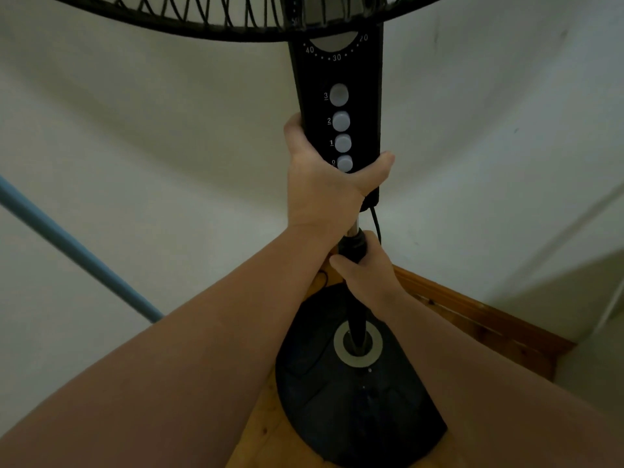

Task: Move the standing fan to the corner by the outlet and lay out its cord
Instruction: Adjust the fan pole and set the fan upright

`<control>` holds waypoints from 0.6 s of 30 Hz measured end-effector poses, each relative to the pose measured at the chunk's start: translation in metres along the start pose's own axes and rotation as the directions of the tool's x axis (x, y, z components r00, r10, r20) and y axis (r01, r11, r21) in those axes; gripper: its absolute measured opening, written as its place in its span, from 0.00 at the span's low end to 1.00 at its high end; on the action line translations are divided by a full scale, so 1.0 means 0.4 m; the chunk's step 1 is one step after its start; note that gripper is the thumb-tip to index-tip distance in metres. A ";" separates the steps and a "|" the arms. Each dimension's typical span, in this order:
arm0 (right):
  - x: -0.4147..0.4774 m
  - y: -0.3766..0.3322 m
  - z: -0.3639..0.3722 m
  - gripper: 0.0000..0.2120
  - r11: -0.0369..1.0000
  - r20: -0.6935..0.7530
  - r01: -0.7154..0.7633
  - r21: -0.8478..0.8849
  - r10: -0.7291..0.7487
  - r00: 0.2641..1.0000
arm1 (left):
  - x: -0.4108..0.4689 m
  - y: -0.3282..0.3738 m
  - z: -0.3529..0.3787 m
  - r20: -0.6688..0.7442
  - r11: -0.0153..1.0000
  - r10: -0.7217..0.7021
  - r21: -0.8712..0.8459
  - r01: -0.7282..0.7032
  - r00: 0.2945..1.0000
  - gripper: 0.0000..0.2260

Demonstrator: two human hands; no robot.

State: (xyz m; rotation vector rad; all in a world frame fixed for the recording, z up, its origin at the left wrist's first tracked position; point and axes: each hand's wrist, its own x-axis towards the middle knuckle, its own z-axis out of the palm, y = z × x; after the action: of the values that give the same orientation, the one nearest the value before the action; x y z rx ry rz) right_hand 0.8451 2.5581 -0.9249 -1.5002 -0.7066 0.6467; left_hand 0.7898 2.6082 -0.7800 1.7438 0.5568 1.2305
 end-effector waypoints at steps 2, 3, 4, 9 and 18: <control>-0.002 -0.005 -0.002 0.10 1.000 0.005 0.006 -0.003 -0.006 1.000 | -0.002 -0.005 0.000 -0.002 1.000 -0.004 0.008 0.004 1.000 0.39; -0.003 -0.007 -0.003 0.10 1.000 0.006 0.009 -0.004 -0.009 1.000 | -0.005 -0.006 0.000 0.000 1.000 -0.009 0.010 0.009 1.000 0.39; -0.003 -0.008 -0.004 0.10 1.000 0.005 0.011 -0.006 -0.011 1.000 | -0.007 -0.007 0.001 0.001 1.000 -0.013 0.010 0.013 1.000 0.39; 0.000 -0.005 -0.001 0.09 1.000 0.005 -0.011 -0.003 0.011 1.000 | -0.024 -0.021 -0.001 0.010 0.998 -0.053 0.026 0.052 0.999 0.41; -0.004 -0.010 -0.003 0.10 0.995 0.013 0.095 0.026 -0.096 0.995 | -0.059 -0.075 0.005 0.017 0.994 -0.085 0.071 0.083 0.996 0.42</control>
State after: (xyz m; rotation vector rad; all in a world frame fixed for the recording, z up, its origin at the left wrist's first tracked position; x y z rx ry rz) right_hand 0.8449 2.5563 -0.9210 -1.4306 -0.7738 0.5926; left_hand 0.7862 2.6040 -0.8179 1.7710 0.6620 1.1457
